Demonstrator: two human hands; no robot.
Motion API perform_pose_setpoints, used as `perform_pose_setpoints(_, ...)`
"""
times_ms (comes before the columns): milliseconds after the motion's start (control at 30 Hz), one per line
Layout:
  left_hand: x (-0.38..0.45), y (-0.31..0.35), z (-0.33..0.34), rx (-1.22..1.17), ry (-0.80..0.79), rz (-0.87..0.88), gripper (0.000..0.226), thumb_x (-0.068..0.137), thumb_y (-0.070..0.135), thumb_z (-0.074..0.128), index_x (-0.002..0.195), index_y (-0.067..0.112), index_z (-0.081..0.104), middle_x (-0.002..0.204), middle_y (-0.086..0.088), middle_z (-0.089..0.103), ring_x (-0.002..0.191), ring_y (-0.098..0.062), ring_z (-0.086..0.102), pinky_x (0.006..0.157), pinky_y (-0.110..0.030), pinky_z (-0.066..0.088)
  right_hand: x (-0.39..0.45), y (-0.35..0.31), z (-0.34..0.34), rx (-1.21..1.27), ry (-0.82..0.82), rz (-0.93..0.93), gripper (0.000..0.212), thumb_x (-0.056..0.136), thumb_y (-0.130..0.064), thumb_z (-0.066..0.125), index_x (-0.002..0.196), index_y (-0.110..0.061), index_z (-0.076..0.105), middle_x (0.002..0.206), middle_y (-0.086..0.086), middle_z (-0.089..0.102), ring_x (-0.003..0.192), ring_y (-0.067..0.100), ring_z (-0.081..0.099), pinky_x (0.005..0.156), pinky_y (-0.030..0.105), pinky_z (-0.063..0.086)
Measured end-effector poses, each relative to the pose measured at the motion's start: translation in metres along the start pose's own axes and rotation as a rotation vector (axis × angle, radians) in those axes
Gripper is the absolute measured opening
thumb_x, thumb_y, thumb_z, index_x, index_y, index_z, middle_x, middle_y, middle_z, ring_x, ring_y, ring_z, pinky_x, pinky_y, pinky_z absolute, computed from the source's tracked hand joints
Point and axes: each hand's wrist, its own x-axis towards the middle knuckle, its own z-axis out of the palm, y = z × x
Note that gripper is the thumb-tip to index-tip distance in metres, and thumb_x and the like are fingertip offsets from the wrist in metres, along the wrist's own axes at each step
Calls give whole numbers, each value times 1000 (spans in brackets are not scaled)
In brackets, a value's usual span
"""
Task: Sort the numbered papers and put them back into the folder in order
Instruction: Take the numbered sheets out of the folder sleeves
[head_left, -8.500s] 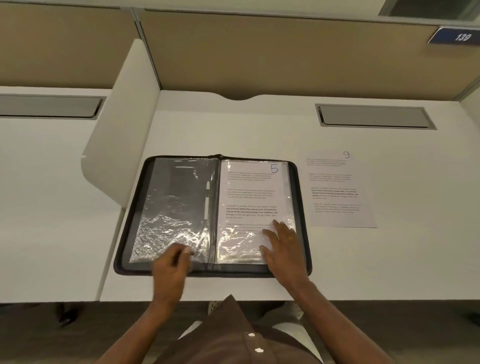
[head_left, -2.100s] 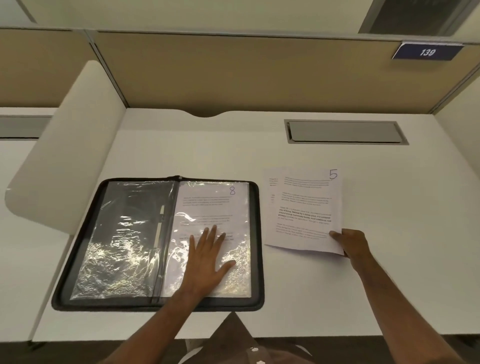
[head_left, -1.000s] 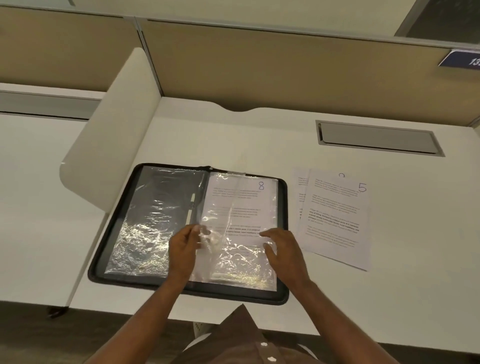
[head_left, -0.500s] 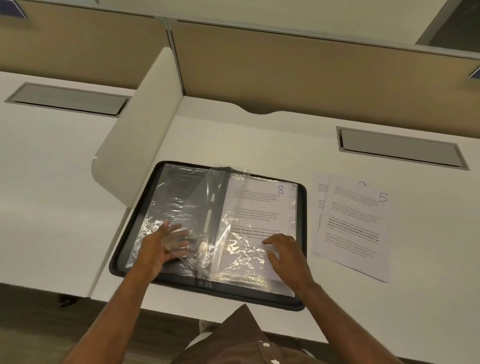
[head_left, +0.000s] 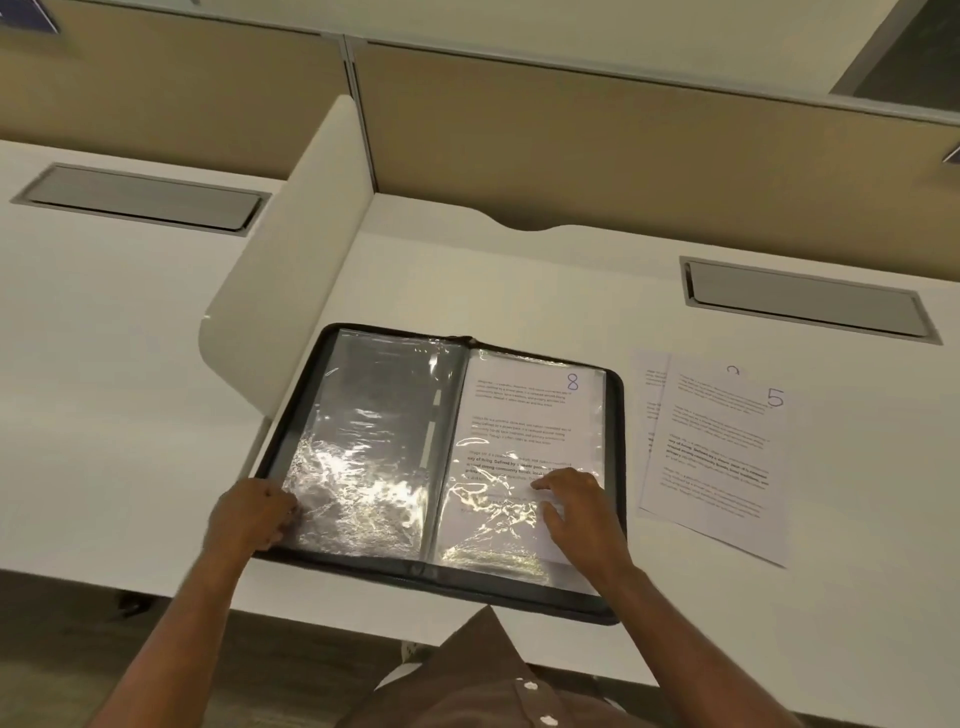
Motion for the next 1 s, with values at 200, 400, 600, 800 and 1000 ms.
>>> perform_pose_setpoints(200, -31, 26, 1, 231, 289, 243, 5, 87, 12, 62, 87, 17, 63, 80, -1, 65, 72, -22, 60, 67, -33, 47, 0, -6, 1, -13, -1, 26, 25, 91, -17, 72, 115, -23, 72, 121, -6, 69, 113, 13, 60, 102, 22, 44)
perform_pose_setpoints(400, -69, 82, 67, 61, 71, 846, 8, 91, 18, 72, 97, 23, 68, 96, 11, 66, 83, 0, 58, 70, -12, 43, -8, -6, -2, -14, 14, 55, 28, 93, -16, 71, 119, -23, 69, 126, -4, 67, 118, 14, 58, 103, 20, 39)
perform_pose_setpoints(600, -80, 120, 149, 416, -149, 1363, 31, 86, 42, 74, 112, 26, 71, 122, 7, 66, 116, -12, 55, 101, -35, 47, -26, 0, -11, 7, 61, 136, 28, 93, -20, 70, 121, -27, 67, 127, -7, 65, 117, 14, 58, 101, 18, 36)
perform_pose_setpoints(800, -73, 123, 172, 569, -141, 1471, 41, 72, 46, 85, 106, 25, 74, 122, 3, 65, 114, -19, 58, 97, -36, 46, -48, 3, -23, 50, 113, 191, 22, 98, -29, 64, 119, -32, 68, 132, -8, 63, 121, 12, 57, 107, 18, 33)
perform_pose_setpoints(1000, -72, 123, 177, 498, -119, 1487, 24, 77, 37, 85, 95, 24, 76, 115, 3, 69, 108, -20, 62, 91, -41, 52, -64, 0, -28, 39, 126, 93, 21, 96, -23, 67, 115, -30, 71, 125, -8, 68, 113, 4, 57, 102, 7, 25)
